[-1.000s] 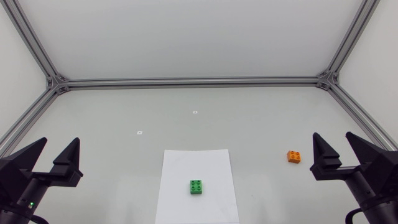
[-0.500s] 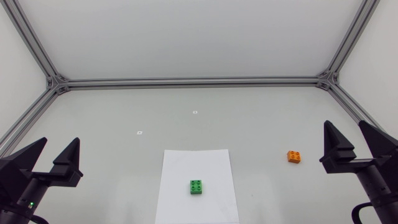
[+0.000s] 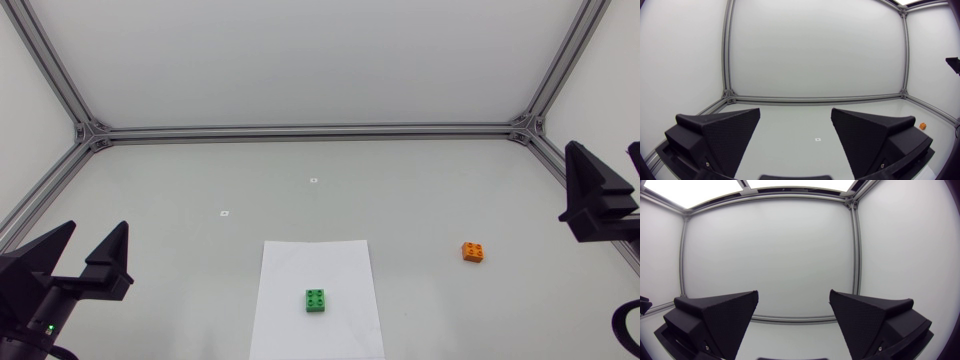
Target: Pick up the orange 2x2 brick with the right arm and stack it on top of the green 2x2 brick in the center
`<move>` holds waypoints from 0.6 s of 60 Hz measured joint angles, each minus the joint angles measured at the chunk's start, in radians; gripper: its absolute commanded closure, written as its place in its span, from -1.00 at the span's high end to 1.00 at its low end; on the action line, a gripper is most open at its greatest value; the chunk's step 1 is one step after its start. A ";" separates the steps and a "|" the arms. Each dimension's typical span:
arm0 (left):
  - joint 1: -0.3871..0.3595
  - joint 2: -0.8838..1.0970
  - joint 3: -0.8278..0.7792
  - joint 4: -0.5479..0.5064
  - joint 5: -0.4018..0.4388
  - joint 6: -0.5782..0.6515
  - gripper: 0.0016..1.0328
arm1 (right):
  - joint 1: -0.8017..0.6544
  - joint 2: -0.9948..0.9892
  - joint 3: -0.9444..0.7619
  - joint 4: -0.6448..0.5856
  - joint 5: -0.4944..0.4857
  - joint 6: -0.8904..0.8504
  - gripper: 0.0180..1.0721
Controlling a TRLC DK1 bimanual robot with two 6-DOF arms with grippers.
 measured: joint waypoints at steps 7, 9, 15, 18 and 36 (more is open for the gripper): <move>0.000 0.000 0.000 0.000 0.000 0.000 0.92 | 0.000 0.129 0.108 -0.071 -0.002 -0.002 0.92; 0.000 0.000 0.000 0.000 0.000 0.000 0.92 | 0.000 0.168 0.140 -0.095 -0.002 -0.002 0.92; 0.000 0.000 0.000 0.000 0.000 0.000 0.92 | -0.001 0.277 0.230 -0.180 -0.003 -0.002 0.92; 0.000 0.000 0.000 0.000 0.000 0.000 0.92 | -0.001 0.333 0.275 -0.222 -0.002 -0.002 0.92; 0.000 0.000 0.000 0.000 0.000 0.000 0.92 | -0.056 0.639 0.523 -0.476 -0.065 -0.010 0.92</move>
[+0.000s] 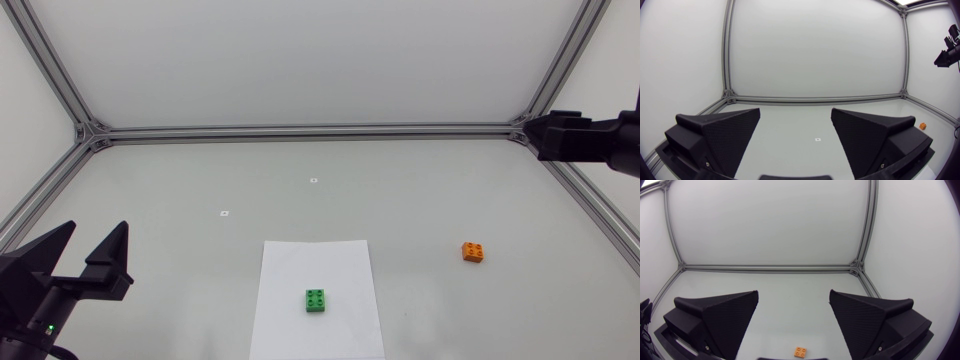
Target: Pick up the orange 2x2 brick with the right arm and stack it on top of the green 2x2 brick in the center
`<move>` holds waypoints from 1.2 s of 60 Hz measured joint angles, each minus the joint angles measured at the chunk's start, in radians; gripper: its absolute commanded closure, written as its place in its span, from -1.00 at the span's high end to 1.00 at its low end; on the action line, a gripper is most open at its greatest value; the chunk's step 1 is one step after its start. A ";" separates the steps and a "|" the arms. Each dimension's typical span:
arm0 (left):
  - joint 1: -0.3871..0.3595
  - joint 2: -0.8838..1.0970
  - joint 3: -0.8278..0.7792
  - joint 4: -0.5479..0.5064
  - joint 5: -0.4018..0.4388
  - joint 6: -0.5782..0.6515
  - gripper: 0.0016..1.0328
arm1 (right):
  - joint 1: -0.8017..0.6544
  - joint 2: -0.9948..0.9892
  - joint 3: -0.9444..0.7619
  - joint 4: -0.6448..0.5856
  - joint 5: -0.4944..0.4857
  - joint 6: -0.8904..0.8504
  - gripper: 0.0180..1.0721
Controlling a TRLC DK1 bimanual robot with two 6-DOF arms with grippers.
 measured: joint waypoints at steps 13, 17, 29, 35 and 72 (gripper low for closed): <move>0.000 0.000 0.000 0.000 0.000 0.000 0.92 | -0.038 0.249 0.166 -0.231 -0.052 -0.121 0.92; 0.000 0.000 0.000 0.000 0.000 0.000 0.92 | -0.041 0.326 0.202 -0.293 -0.055 -0.188 0.92; 0.000 0.000 0.000 0.000 0.000 0.000 0.92 | -0.044 0.509 0.238 -0.392 -0.054 -0.436 0.91; 0.000 0.000 0.000 0.000 0.000 0.000 0.92 | -0.043 0.574 0.238 -0.407 -0.027 -0.562 0.91; 0.000 0.000 0.000 0.000 0.000 0.000 0.92 | -0.105 0.729 0.200 -0.402 -0.019 -1.240 0.90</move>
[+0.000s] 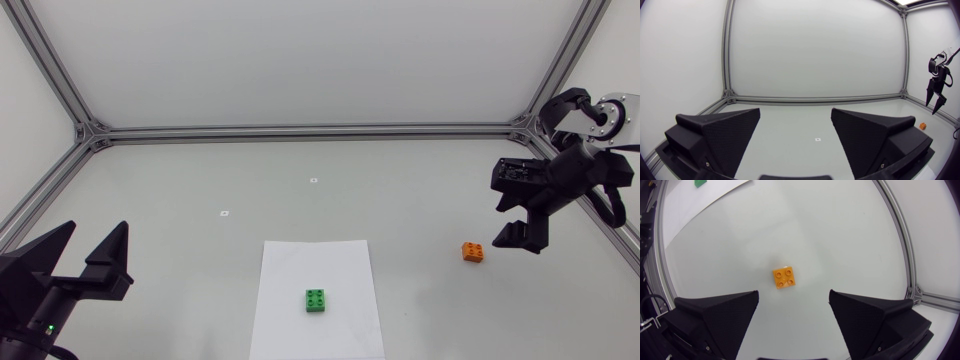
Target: Pick up the orange 2x2 brick with the right arm and stack it on top of the green 2x2 brick in the center
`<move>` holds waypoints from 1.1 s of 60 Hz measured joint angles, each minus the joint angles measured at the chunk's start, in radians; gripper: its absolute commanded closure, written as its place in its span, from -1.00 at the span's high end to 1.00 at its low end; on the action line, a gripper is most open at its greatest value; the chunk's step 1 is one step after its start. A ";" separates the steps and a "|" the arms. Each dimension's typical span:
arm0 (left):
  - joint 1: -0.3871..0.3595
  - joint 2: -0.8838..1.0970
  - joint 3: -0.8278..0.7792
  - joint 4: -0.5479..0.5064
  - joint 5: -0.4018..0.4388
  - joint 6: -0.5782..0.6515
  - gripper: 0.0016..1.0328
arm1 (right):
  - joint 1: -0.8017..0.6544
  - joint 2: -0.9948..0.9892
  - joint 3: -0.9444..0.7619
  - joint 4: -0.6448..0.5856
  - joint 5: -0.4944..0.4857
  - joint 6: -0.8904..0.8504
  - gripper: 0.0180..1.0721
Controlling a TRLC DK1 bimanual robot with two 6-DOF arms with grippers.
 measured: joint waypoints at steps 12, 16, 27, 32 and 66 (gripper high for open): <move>0.000 0.000 0.000 0.000 0.000 0.000 0.92 | -0.005 0.018 -0.020 0.030 -0.013 -0.092 0.89; 0.000 0.000 0.000 0.000 0.000 0.000 0.92 | -0.005 0.035 -0.020 0.030 -0.018 -0.099 0.89; 0.000 0.000 0.000 0.000 0.000 0.000 0.92 | -0.004 0.090 -0.020 0.013 -0.024 -0.111 0.84; 0.000 0.000 0.000 0.000 0.000 0.000 0.92 | -0.003 0.114 -0.020 -0.002 -0.023 -0.114 0.84; 0.000 0.000 0.000 0.000 0.000 0.000 0.92 | -0.003 0.255 0.010 0.043 -0.013 -0.113 0.78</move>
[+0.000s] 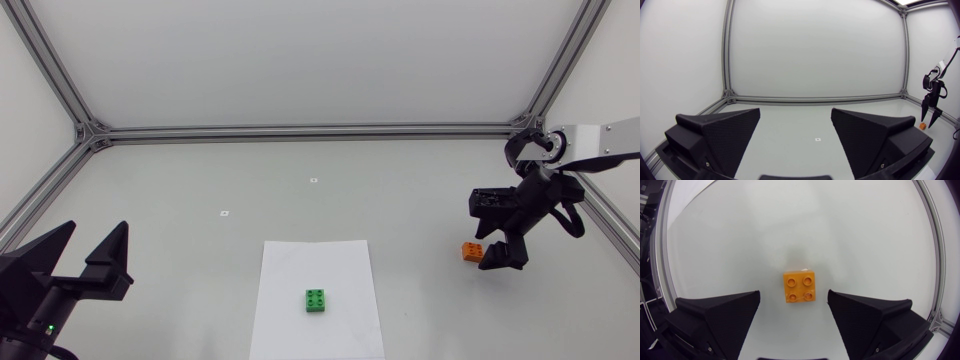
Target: Pick up the orange 2x2 brick with the right arm and stack it on top of the green 2x2 brick in the center
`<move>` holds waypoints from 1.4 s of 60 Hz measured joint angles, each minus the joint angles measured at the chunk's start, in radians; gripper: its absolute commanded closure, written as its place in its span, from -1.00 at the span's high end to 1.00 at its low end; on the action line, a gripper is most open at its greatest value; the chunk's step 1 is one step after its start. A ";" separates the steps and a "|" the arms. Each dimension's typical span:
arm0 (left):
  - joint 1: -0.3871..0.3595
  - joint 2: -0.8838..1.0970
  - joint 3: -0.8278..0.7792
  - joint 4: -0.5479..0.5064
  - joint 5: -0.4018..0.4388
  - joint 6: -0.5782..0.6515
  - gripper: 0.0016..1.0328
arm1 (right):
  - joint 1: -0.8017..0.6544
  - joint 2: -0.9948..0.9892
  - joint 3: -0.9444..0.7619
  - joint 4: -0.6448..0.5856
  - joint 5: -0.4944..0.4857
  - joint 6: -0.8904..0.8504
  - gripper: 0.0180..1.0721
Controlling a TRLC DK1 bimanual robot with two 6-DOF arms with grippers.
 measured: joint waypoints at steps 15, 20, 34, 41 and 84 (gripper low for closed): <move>0.000 0.000 0.000 0.000 0.000 0.000 0.92 | 0.013 0.011 0.004 0.035 0.000 0.000 0.72; 0.000 0.000 0.000 0.000 0.000 0.000 0.92 | 0.019 0.014 0.004 0.047 0.000 0.000 0.72; 0.000 0.000 0.000 0.000 0.000 0.000 0.92 | 0.020 0.034 0.004 0.066 0.000 0.000 0.63; 0.000 0.000 0.000 0.000 0.000 0.000 0.92 | 0.020 0.034 0.004 0.066 0.002 0.000 0.42; 0.000 0.000 0.000 0.000 0.000 0.000 0.92 | 0.020 0.063 0.013 0.064 0.005 -0.001 -0.28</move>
